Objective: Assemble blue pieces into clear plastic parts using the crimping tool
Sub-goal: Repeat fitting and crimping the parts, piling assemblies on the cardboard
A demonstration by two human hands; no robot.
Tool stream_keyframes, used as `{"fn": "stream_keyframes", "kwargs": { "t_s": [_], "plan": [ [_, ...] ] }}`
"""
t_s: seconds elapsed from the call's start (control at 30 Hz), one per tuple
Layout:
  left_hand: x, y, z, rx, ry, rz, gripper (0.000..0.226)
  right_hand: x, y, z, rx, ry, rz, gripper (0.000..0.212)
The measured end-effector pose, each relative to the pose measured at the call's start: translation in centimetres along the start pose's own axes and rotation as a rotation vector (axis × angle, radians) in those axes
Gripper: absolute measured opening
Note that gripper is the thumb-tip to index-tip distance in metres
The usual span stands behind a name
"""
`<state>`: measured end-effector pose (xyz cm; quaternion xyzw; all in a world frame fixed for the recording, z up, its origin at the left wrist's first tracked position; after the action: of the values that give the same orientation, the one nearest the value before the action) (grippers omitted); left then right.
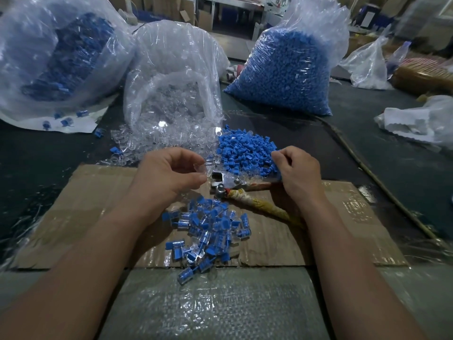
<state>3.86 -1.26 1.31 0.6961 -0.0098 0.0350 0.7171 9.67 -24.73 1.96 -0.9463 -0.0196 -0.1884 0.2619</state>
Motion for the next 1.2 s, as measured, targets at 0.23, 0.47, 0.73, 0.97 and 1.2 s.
{"fn": "stream_keyframes", "kwargs": {
  "t_s": [0.23,0.47,0.73,0.97,1.2],
  "plan": [
    [-0.2,0.3,0.3,0.018,-0.026,0.016,0.021,-0.9,-1.2,-1.0,0.133,-0.001,0.011,0.026],
    [-0.5,0.8,0.8,0.051,-0.063,0.042,0.021,-3.3,-5.0,-0.3,0.563,-0.193,0.013,0.019],
    [-0.9,1.1,1.9,0.101,-0.109,0.1,0.028,-5.2,-8.9,0.4,0.579,-0.233,-0.175,0.02],
    [-0.9,1.3,1.7,0.095,-0.095,0.114,0.026,-5.3,-9.0,0.9,0.507,-0.197,-0.221,0.022],
    [-0.9,1.2,1.8,0.136,-0.074,0.127,0.025,-5.4,-9.0,0.7,0.39,-0.161,-0.271,0.016]
  ]
}}
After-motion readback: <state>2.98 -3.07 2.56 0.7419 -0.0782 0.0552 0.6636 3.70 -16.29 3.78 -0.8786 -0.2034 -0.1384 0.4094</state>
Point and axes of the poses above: each hand's wrist, its own x-axis towards the middle knuckle, its own z-axis out of the palm, y = z × x, the point moved 6 cm from there along x, towards the middle knuckle, and after that the axes turned 6 degrees about -x, right-handed, at the moved point
